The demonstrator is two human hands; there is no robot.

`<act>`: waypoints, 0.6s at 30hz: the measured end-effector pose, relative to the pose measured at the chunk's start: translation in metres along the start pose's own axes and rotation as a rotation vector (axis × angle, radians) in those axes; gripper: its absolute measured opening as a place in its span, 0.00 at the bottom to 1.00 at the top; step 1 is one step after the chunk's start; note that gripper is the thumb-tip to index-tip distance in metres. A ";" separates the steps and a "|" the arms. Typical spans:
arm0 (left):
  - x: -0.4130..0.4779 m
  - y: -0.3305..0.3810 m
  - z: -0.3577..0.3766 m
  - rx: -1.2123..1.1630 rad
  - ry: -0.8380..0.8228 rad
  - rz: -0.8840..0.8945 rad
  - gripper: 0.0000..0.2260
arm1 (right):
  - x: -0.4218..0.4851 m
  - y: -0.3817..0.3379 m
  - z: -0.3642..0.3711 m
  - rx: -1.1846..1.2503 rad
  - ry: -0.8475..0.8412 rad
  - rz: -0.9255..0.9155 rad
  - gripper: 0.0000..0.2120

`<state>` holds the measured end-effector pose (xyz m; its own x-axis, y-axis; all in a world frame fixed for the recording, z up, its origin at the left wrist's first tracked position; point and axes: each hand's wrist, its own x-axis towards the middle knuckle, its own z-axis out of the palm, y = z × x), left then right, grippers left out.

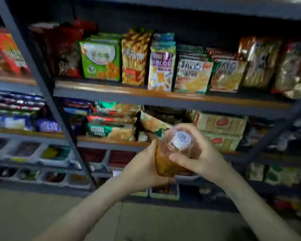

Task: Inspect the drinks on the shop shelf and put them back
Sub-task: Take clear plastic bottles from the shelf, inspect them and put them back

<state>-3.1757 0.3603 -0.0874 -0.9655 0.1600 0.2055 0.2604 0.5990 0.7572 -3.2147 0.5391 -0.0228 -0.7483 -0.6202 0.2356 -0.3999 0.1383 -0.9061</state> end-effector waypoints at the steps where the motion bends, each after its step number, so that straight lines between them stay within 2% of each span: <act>1: -0.011 -0.004 0.009 0.046 0.003 -0.017 0.41 | -0.013 0.007 0.004 0.005 -0.026 0.012 0.20; 6: -0.042 -0.016 0.026 0.066 0.055 0.050 0.36 | -0.048 0.024 0.018 -0.065 -0.101 -0.015 0.25; 9: -0.049 -0.017 0.024 0.118 0.075 0.087 0.33 | -0.052 0.025 0.026 -0.028 -0.112 0.002 0.26; 11: -0.051 -0.015 0.021 0.144 0.071 0.041 0.35 | -0.049 0.027 0.031 0.017 -0.097 0.031 0.28; 13: -0.052 -0.011 0.019 0.108 0.073 -0.093 0.35 | -0.044 0.033 0.040 0.023 -0.055 0.086 0.29; 15: -0.054 -0.005 0.016 -0.115 0.098 -0.298 0.33 | -0.041 0.041 0.052 -0.022 -0.044 0.156 0.29; 18: -0.056 0.002 0.008 -0.750 0.068 -0.565 0.30 | -0.038 0.052 0.064 -0.065 -0.112 0.154 0.23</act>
<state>-3.1213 0.3584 -0.1021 -0.9530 -0.0609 -0.2967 -0.2906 -0.0914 0.9525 -3.1731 0.5210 -0.1018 -0.7409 -0.6695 0.0523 -0.3213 0.2851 -0.9030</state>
